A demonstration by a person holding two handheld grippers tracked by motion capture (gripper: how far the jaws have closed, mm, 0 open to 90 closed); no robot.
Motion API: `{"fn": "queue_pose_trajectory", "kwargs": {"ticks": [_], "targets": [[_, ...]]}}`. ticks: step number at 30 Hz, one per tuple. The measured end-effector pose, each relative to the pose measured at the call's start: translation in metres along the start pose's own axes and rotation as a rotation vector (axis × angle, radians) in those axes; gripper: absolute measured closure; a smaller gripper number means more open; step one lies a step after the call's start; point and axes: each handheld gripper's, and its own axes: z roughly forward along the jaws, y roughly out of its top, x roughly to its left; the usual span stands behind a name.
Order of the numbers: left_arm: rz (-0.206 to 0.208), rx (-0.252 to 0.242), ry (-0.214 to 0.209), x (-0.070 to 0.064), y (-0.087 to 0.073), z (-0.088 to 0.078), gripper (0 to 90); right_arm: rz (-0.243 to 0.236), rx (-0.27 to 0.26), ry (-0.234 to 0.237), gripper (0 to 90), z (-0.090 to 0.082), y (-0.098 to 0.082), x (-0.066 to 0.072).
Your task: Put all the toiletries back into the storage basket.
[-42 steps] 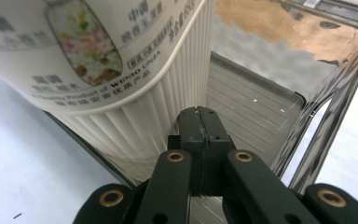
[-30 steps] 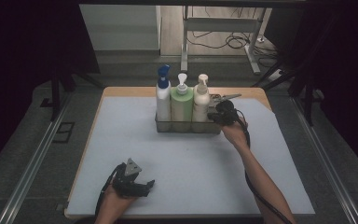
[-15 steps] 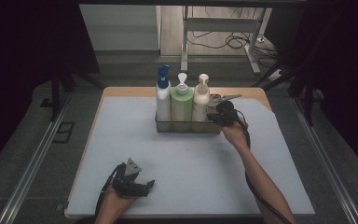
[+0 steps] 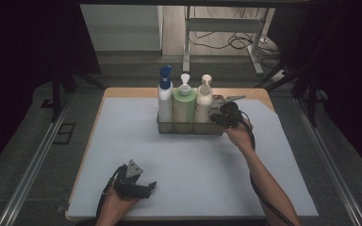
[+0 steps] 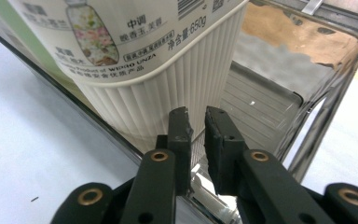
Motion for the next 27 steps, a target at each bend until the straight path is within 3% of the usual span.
{"fn": "queue_pose_trajectory", "kwargs": {"ticks": [8, 20, 27], "targets": [[0.002, 0.002, 0.001, 0.000, 0.000, 0.000, 12.3, 0.004, -0.003, -0.028, 68.6, -0.016, -0.001, -0.003], [0.001, 0.000, 0.000, 0.000, 0.000, 0.000, 12.3, 0.000, -0.020, -0.002, 44.5, -0.038, -0.002, 0.002], [0.000, -0.001, 0.000, 0.000, 0.000, 0.000, 12.3, -0.018, -0.022, 0.006, 35.0, -0.047, -0.008, 0.006]]}}
